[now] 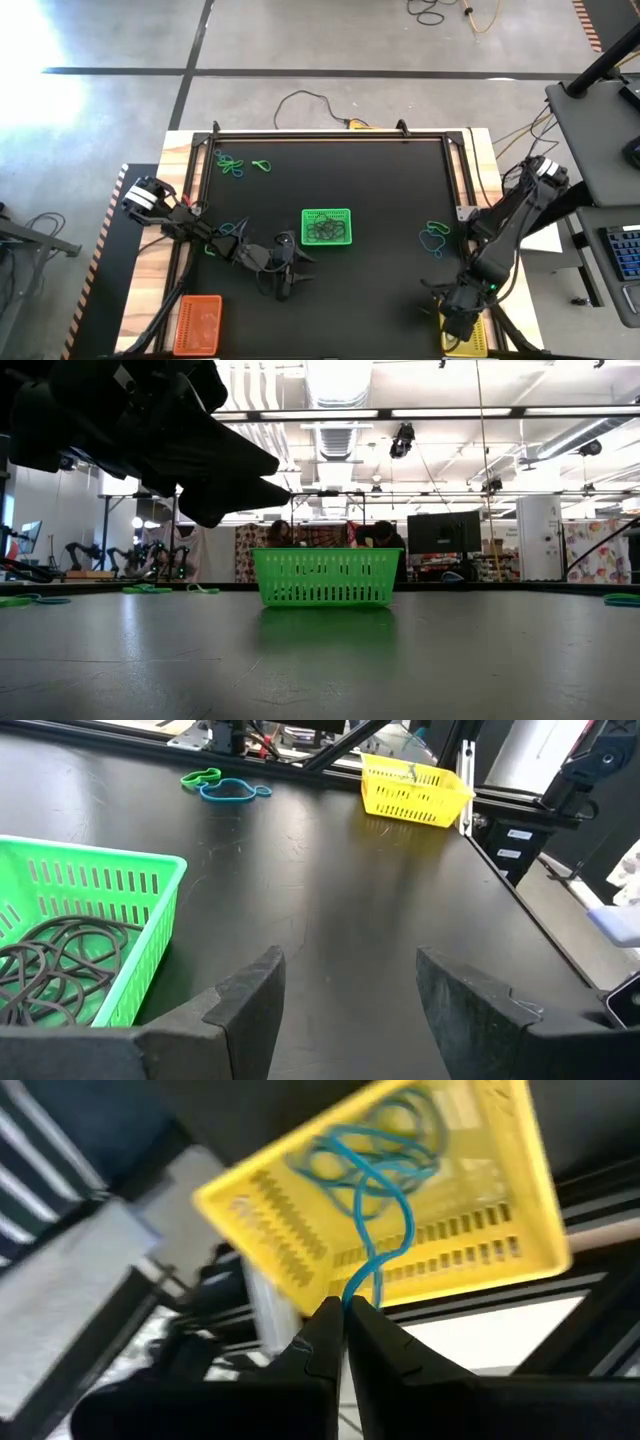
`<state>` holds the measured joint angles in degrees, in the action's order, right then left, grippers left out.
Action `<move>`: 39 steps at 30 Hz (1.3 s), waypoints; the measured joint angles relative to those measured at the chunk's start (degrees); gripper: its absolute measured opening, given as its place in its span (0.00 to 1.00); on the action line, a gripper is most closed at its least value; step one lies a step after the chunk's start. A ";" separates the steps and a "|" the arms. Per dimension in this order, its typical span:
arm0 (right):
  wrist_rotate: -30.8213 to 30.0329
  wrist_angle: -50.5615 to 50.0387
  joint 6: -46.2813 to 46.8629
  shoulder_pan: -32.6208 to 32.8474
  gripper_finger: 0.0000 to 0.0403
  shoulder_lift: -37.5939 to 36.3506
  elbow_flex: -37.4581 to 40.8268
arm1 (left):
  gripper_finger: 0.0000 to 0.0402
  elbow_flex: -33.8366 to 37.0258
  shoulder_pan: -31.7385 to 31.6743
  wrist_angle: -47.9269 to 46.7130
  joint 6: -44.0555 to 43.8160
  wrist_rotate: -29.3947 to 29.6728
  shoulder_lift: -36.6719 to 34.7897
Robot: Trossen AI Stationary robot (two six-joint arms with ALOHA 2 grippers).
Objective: Sort rubber bands into baskets
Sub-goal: Put the blue rubber band into the yellow basket
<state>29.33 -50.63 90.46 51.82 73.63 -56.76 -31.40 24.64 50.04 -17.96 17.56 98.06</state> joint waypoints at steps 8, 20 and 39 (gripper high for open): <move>0.89 0.14 -3.83 0.36 0.02 3.98 4.30 | 0.52 0.00 0.00 0.07 0.88 0.02 0.00; 1.23 3.61 -11.33 0.41 0.03 13.58 6.13 | 0.52 0.00 0.00 0.00 0.94 0.00 0.00; 2.09 2.30 -10.53 0.43 0.42 12.72 2.10 | 0.52 0.00 0.01 -0.02 0.94 -0.08 0.00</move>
<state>31.42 -48.33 79.93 52.25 86.35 -54.65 -31.40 24.65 50.02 -17.02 17.48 98.06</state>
